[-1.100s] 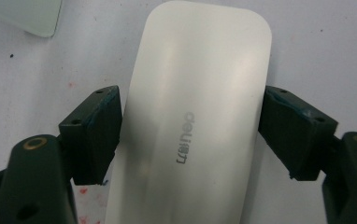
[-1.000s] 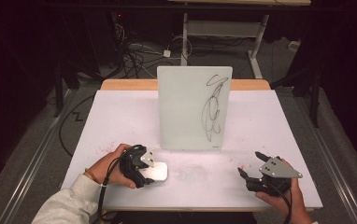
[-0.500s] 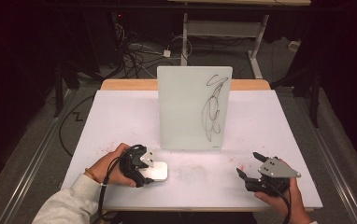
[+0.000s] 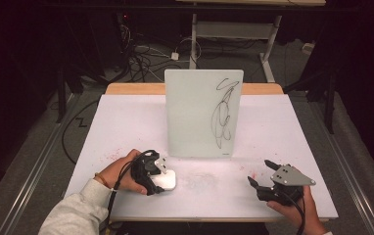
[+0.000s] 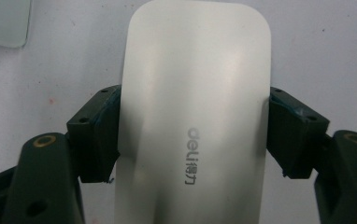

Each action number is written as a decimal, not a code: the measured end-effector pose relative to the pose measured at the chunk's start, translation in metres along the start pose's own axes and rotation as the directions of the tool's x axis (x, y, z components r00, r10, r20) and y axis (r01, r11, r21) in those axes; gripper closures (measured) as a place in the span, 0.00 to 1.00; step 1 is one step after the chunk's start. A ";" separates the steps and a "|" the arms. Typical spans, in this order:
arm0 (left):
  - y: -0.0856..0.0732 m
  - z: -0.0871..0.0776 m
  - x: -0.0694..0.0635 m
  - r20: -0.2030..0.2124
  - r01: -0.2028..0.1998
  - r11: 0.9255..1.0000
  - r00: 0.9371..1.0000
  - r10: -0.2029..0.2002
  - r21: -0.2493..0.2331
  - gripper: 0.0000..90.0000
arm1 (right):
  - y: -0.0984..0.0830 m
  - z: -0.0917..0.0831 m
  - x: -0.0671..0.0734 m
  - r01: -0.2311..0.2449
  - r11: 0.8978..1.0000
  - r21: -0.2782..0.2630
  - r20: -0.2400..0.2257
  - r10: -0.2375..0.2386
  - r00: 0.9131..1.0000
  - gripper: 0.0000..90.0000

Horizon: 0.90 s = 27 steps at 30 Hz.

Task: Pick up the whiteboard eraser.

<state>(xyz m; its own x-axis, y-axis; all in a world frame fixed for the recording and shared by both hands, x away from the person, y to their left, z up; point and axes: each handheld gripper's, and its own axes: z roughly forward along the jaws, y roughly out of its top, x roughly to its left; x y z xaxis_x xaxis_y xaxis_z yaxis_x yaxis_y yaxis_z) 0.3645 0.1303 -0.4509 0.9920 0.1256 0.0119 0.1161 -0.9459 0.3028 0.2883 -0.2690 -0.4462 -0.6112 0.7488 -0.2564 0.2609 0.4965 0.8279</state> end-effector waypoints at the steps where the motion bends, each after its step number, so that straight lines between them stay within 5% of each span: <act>1: 0.000 0.000 0.000 -0.004 -0.002 1.000 1.000 0.002 0.001 0.30 | 0.000 0.000 0.000 -0.001 1.000 0.001 0.000 0.001 1.000 0.27; 6: -0.001 -0.003 -0.003 -0.035 0.007 1.000 0.999 -0.007 -0.010 0.32 | 0.000 -0.001 -0.001 0.000 1.000 -0.006 0.001 0.000 1.000 0.27; 9: -0.007 -0.013 -0.006 -0.063 0.024 0.998 0.998 -0.028 -0.066 0.32 | 0.001 -0.002 -0.002 -0.003 1.000 -0.010 0.007 0.003 1.000 0.27; 17: -0.014 -0.033 -0.011 -0.165 0.057 0.980 0.982 -0.090 -0.192 0.32 | 0.001 -0.005 -0.006 -0.015 1.000 -0.024 0.034 0.016 0.999 0.27; 21: -0.013 -0.036 -0.013 -0.253 0.078 0.961 0.956 -0.148 -0.267 0.32 | 0.001 -0.005 -0.005 -0.015 1.000 -0.024 0.041 0.016 0.999 0.27; 24: -0.012 -0.036 -0.013 -0.274 0.081 0.955 0.948 -0.162 -0.286 0.32 | 0.002 -0.005 -0.005 -0.009 1.000 -0.028 0.043 0.010 0.999 0.27; 27: -0.011 -0.037 -0.016 -0.306 0.092 0.941 0.931 -0.197 -0.327 0.32 | 0.002 -0.006 -0.005 -0.010 1.000 -0.030 0.047 0.012 0.999 0.27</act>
<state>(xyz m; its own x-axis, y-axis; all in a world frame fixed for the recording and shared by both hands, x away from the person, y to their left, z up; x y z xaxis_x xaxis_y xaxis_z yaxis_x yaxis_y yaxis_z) 0.3459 0.1499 -0.4189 0.8861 0.3949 0.2427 0.1842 -0.7805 0.5974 0.2877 -0.2743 -0.4405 -0.5724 0.7743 -0.2698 0.2448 0.4754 0.8450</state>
